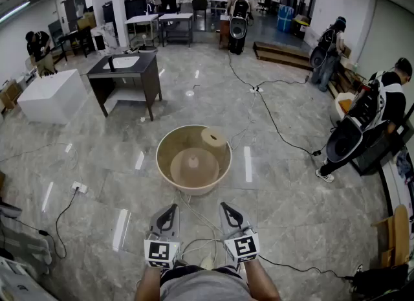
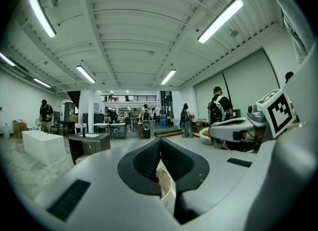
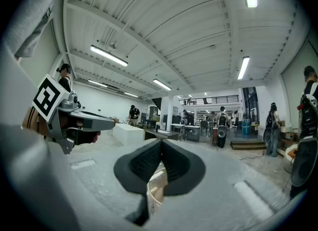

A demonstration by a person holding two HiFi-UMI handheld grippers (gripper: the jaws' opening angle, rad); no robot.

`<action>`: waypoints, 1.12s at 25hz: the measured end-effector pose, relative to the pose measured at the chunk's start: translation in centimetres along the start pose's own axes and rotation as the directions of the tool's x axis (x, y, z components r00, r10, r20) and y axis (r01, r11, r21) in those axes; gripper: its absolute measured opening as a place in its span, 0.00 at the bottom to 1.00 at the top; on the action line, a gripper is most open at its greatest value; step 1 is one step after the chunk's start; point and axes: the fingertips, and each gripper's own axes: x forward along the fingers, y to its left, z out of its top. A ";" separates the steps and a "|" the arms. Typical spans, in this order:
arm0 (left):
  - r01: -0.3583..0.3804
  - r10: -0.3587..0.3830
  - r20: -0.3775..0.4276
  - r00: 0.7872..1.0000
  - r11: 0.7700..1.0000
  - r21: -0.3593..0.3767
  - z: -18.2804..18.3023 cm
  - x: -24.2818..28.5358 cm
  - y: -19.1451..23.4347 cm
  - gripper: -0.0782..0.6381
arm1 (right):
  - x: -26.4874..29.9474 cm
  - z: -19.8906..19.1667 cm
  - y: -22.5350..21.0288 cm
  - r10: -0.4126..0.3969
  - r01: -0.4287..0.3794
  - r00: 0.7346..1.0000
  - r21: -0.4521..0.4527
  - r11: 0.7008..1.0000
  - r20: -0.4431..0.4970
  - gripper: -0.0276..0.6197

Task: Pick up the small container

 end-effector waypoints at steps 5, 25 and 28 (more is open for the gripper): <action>-0.017 0.017 0.000 1.000 1.000 -0.005 0.4 1.3 -0.9 0.13 | 0.1 0.4 -2.0 0.000 0.000 1.000 0.019 1.000 0.022 0.05; 0.008 -0.008 -0.030 1.000 1.000 -0.002 -1.6 14.0 6.6 0.13 | 13.8 -2.6 -7.0 -0.002 0.003 1.000 0.040 0.999 -0.012 0.05; 0.028 -0.028 -0.035 0.999 1.000 -0.009 -1.8 17.2 10.0 0.13 | 18.2 -2.7 -7.5 -0.016 0.017 1.000 0.041 0.999 -0.025 0.05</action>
